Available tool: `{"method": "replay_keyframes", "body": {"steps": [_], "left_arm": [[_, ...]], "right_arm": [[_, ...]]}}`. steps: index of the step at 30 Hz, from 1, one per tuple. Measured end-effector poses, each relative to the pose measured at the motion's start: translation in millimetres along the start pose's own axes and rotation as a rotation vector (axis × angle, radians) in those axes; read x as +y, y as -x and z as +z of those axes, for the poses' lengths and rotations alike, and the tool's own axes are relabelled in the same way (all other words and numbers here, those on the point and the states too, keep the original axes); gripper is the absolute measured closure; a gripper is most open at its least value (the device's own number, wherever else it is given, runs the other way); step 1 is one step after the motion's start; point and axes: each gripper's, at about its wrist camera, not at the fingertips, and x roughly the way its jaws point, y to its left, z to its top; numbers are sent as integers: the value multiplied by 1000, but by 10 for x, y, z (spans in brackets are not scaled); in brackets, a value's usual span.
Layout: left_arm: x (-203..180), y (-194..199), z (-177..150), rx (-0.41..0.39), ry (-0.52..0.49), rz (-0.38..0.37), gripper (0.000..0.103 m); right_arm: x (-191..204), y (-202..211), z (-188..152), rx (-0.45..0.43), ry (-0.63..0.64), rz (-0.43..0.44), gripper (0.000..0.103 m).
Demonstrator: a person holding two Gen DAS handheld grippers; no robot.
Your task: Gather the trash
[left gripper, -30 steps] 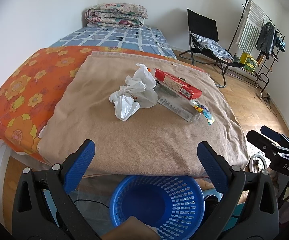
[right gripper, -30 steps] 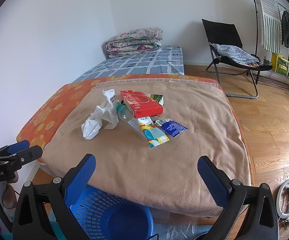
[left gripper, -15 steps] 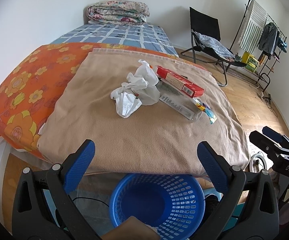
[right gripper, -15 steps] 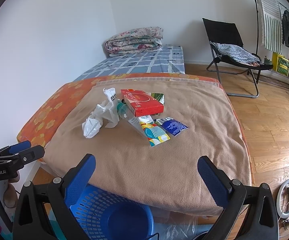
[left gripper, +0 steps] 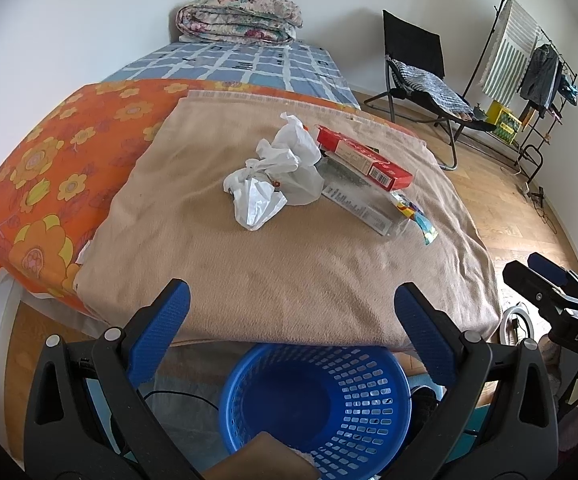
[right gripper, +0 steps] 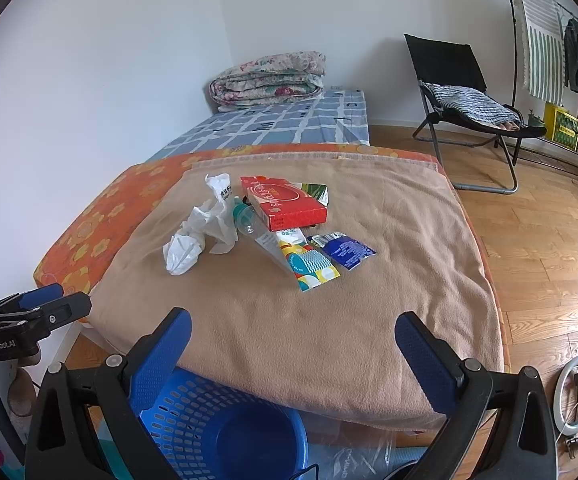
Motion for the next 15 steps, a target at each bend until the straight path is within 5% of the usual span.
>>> {"method": "replay_keyframes", "body": {"steps": [15], "left_arm": [[50, -46, 48, 43, 15, 19, 0]], "right_arm": [[2, -5, -13, 5, -1, 0, 0]]}}
